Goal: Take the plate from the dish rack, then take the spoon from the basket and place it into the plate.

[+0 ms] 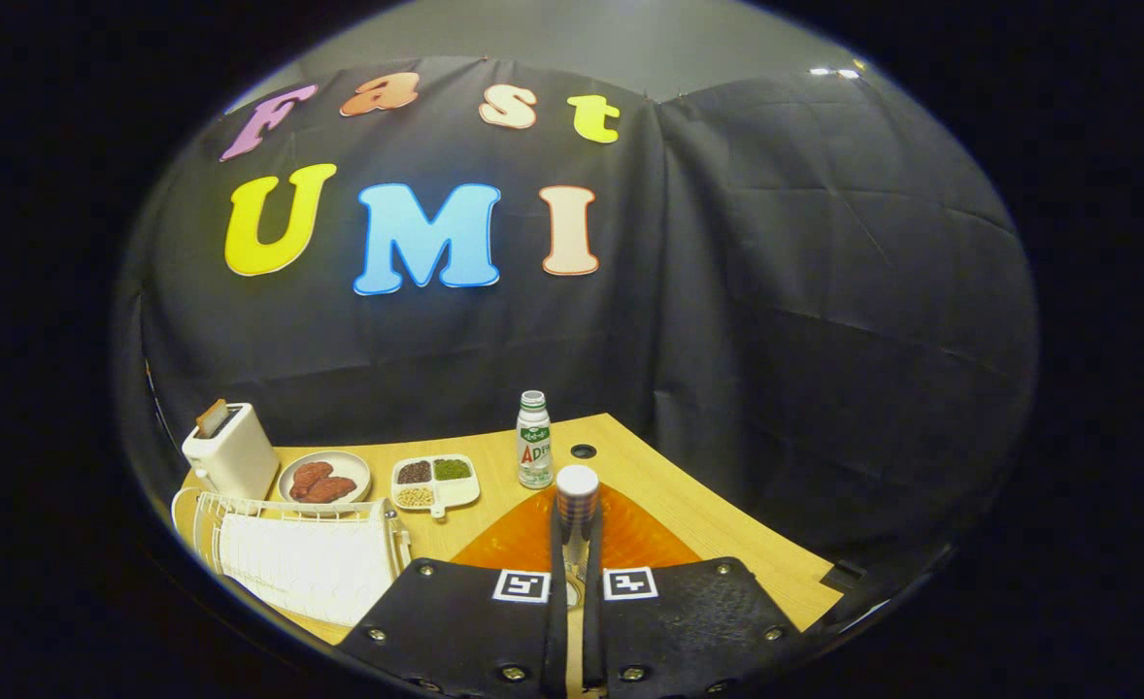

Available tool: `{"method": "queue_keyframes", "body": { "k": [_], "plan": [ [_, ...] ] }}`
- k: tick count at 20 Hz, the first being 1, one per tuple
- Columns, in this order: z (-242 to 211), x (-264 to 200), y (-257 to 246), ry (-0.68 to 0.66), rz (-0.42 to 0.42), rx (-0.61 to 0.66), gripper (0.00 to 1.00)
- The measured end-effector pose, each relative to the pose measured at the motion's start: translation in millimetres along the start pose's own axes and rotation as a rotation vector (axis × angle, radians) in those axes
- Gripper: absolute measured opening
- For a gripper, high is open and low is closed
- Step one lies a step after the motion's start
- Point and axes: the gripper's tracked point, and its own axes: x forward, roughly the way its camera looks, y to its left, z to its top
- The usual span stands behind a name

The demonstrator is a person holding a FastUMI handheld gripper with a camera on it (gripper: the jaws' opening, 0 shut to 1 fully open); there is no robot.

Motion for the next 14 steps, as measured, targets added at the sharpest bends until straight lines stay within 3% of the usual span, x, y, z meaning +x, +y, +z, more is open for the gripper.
{"method": "queue_keyframes", "body": {
  "k": [6, 14],
  "plan": [
    [-20.8, -64.1, 56.7, -0.004, 0.105, -0.098, 0.06],
    [-90.2, -137.0, 133.2, 0.077, 0.294, -0.17, 0.06]
  ]
}}
